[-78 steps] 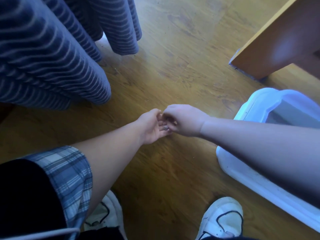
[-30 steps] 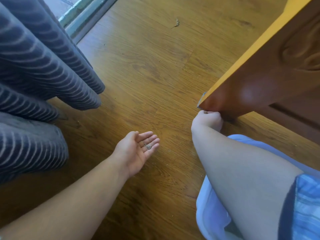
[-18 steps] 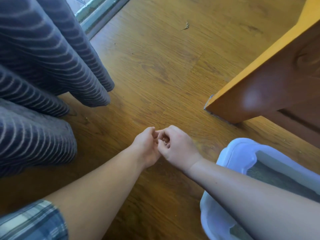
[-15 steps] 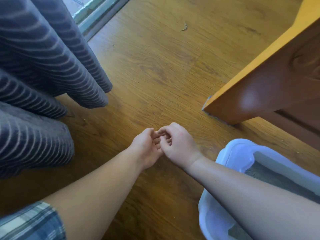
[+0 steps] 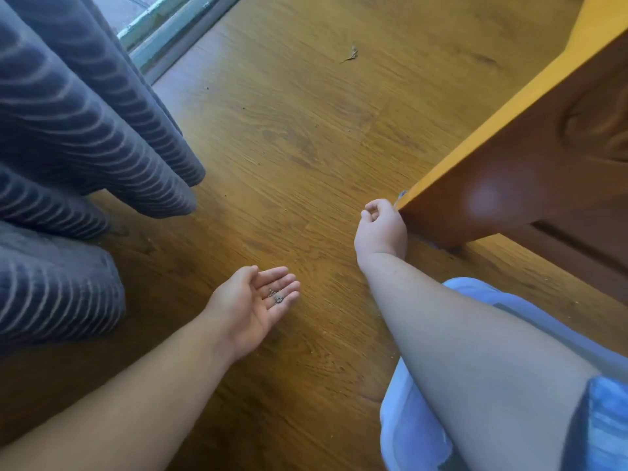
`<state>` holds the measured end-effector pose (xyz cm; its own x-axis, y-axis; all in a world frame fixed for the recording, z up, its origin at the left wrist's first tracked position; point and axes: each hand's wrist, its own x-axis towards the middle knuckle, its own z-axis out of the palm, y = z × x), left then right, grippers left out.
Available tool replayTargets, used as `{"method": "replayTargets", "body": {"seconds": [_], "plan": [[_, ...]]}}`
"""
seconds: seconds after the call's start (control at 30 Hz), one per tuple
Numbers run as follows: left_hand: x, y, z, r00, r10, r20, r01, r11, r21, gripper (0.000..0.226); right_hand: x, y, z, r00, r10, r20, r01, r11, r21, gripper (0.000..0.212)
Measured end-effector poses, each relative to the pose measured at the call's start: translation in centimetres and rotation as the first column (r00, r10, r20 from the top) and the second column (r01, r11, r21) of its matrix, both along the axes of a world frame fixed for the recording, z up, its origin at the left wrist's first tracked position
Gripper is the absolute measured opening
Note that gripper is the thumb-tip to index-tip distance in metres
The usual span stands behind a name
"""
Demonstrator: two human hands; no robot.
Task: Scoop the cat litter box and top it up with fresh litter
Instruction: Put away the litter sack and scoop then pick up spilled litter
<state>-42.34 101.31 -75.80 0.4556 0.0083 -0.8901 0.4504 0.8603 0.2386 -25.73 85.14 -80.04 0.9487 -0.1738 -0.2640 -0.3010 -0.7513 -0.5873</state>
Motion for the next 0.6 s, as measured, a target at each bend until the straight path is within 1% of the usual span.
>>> {"method": "replayTargets", "body": {"seconds": [0.07, 0.17, 0.23, 0.37, 0.43, 0.53, 0.6], "plan": [[-0.2, 0.2, 0.1, 1.000, 0.007, -0.001, -0.007, 1.000, 0.011, 0.046, 0.1, 0.0, 0.0, 1.000, 0.013, 0.012, -0.012, 0.999, -0.039, 0.011], [-0.3, 0.7, 0.2, 1.000, 0.013, 0.004, -0.013, 1.000, 0.010, 0.046, 0.2, 0.1, 0.1, 0.997, 0.081, 0.019, -0.077, 0.987, -0.143, 0.015], [-0.3, 1.1, 0.3, 1.000, 0.016, 0.003, -0.016, 1.000, 0.009, 0.046, 0.5, 0.0, 0.1, 0.993, 0.114, 0.015, -0.110, 0.978, -0.176, 0.016], [-0.6, 1.3, 0.4, 1.000, 0.027, -0.014, -0.026, 1.000, 0.007, 0.047, 0.5, -0.2, 0.4, 0.987, 0.161, -0.009, -0.160, 0.966, -0.202, 0.017], [-0.6, 1.2, 0.4, 1.000, 0.024, -0.019, -0.024, 1.000, 0.009, 0.047, -0.1, -0.3, 0.2, 0.982, 0.189, 0.002, -0.186, 0.966, -0.177, 0.017], [-0.5, 1.0, 0.4, 0.999, 0.026, -0.022, -0.026, 1.000, 0.012, 0.046, -1.1, -0.5, -0.2, 0.961, 0.274, 0.036, -0.265, 0.951, -0.160, 0.016], [-0.5, 0.8, 0.5, 0.999, 0.021, -0.028, -0.020, 1.000, 0.015, 0.047, -1.2, -0.6, -0.1, 0.958, 0.282, 0.041, -0.273, 0.950, -0.152, 0.015]]}}
